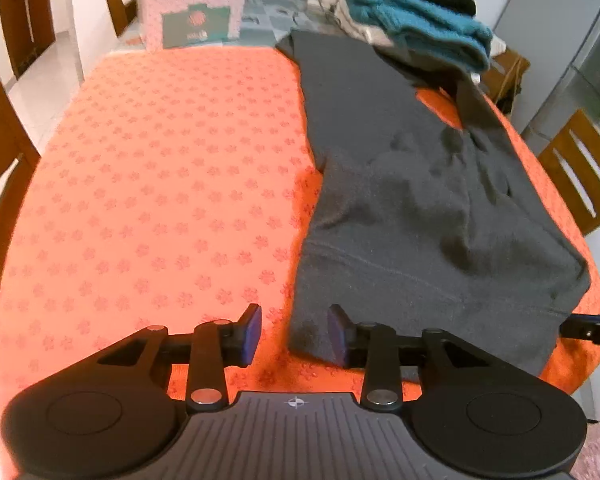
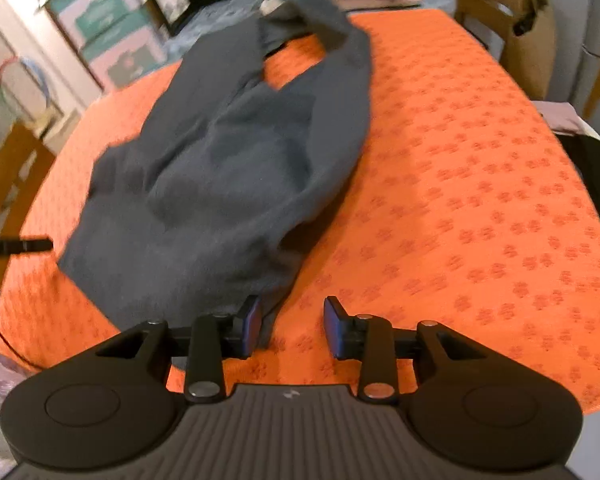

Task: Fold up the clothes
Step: 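Grasp the grey sweatshirt hem with both grippers and pull it straight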

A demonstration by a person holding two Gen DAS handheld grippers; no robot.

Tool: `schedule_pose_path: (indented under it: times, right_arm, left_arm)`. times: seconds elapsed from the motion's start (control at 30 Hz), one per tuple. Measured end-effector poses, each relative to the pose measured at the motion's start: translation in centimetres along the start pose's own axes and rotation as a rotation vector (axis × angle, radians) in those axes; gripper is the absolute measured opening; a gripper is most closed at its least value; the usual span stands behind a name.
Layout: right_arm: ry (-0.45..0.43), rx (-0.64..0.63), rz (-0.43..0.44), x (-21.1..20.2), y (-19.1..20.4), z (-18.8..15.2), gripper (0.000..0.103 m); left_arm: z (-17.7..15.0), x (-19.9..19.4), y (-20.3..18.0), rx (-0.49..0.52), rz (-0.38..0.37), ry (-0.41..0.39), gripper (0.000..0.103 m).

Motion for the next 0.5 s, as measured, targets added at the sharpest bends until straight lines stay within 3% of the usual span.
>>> schedule_pose_path:
  times: [0.13,0.2,0.23,0.27,0.33,0.5]
  right_arm:
    - [-0.018,-0.071,-0.026,0.9,2.2,-0.8,0.038]
    - [-0.029,-0.079,-0.030,1.0,3.0,-1.1,0.013]
    - [-0.030,-0.072,-0.024,0.9,3.3,-1.1,0.012]
    - [-0.031,-0.066,-0.030,0.8,3.4,-1.2,0.008]
    - [-0.036,-0.049,-0.028,-0.1,3.3,-1.3,0.005]
    - [-0.053,0.014,0.011,-3.9,2.3,-1.4,0.004]
  left_arm:
    - [-0.3,1.6,-0.9,0.034,-0.022,0.041,0.039]
    - [-0.8,2.3,-1.1,0.053,0.001,0.059,0.039]
    - [-1.0,2.7,-1.1,0.062,0.012,0.068,0.036]
    - [-1.0,2.7,-1.3,0.086,0.028,0.056,0.022]
    - [-0.8,2.3,-1.5,0.098,0.035,0.047,0.006]
    - [-0.3,-1.4,-2.4,0.024,0.027,-0.021,0.005]
Point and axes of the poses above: each gripper's, at about its wrist camera, not at the fingertips, and x roughly the way its jaws point, y to its left, z to its top, the point moved 9 cm from there along x, roughly the way its jaws point, and after that the axes turned 13 degrees about -z, right-handed, at the moved point
